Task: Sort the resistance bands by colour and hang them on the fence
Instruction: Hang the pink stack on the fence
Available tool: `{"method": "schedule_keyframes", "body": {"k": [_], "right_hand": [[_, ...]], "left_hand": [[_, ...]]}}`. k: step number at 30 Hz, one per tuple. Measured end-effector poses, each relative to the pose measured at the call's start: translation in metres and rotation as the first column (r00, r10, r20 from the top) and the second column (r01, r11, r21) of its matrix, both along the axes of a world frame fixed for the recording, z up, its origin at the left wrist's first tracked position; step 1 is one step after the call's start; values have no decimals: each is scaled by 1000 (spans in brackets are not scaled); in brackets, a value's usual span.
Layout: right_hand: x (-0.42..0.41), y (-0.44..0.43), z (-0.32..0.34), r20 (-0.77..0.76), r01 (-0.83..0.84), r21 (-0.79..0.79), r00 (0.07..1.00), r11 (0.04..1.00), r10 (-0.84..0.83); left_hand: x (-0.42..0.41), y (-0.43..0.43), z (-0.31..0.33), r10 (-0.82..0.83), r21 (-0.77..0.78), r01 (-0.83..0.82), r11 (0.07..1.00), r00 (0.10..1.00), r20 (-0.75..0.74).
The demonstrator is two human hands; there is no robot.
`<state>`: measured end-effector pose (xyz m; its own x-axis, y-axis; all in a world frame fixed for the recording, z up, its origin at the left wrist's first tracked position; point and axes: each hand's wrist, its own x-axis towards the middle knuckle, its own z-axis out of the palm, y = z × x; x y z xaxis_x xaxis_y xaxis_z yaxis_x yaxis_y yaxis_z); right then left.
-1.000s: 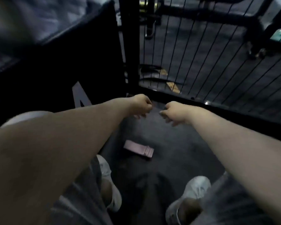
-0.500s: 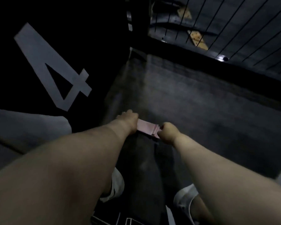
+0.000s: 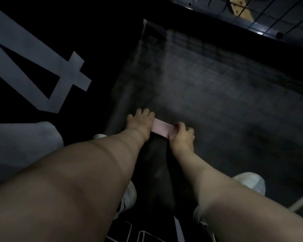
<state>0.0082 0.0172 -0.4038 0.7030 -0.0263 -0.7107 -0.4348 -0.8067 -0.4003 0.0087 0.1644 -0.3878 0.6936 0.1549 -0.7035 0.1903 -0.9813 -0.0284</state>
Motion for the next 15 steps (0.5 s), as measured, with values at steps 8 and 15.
{"method": "schedule_keyframes", "body": {"k": [8,15], "right_hand": [[3,-13,-8,1,-9,-2,1000,1000,9],[4,-15,-13,-23,78,25,997,997,-77]], "left_hand": [[-3,-1,-7,58,-154,-52,987,998,35],[-1,11,-5,37,-134,-28,991,997,66]]}}
